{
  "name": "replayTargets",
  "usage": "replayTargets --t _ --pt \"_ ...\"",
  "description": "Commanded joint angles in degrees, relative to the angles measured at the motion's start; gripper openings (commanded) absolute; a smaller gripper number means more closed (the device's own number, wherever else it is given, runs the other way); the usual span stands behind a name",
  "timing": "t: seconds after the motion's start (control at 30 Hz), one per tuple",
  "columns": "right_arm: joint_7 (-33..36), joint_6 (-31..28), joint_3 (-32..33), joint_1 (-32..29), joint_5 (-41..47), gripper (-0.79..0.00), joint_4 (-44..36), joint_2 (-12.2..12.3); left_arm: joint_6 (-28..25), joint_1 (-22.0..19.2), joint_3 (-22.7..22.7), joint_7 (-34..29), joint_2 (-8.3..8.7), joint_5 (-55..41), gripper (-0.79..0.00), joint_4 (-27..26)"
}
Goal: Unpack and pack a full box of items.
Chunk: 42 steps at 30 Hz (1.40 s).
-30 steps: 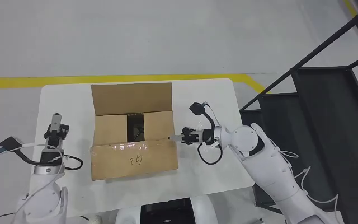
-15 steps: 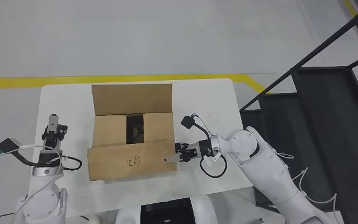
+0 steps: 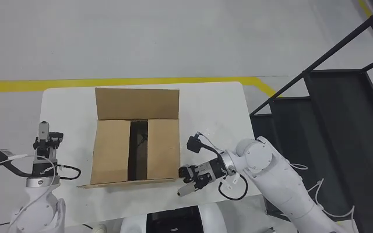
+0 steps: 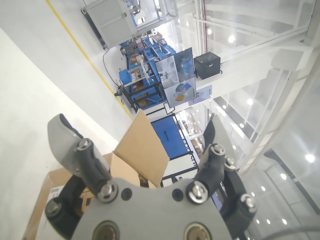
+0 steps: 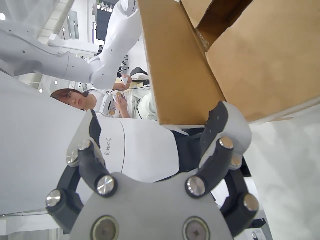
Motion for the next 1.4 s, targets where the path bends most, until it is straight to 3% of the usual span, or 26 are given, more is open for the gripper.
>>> replayTargets --t 0.0,0.27,0.63,0.87,1.17,1.37 --pt "-0.02 -1.44 -0.58 -0.34 -0.35 0.0 -0.7 0.08 -0.09 0.3 -0.25 -0.22 0.0 -0.43 0.0 0.1" --pt "0.91 -6.63 -0.4 -1.72 1.65 0.0 -3.52 0.81 -0.29 1.05 -0.84 -0.61 -0.03 -1.31 0.0 -0.17" --pt "1.17 -6.36 -2.19 -1.24 2.1 0.0 -6.5 2.05 0.34 2.22 -1.21 -3.03 0.03 -1.28 0.0 -0.47" --pt "-9.87 0.94 -1.45 1.26 4.06 0.0 -3.0 1.57 3.03 4.71 -5.92 -3.68 0.29 -2.39 0.0 -0.27" --pt "-15.66 3.28 1.31 3.69 9.67 0.0 1.26 1.44 7.26 9.94 -15.06 -17.35 1.42 -8.47 0.0 -0.52" --pt "-18.21 4.15 3.27 3.65 11.52 0.0 2.85 1.56 9.37 12.97 -17.77 -29.12 2.26 -8.06 0.0 0.81"
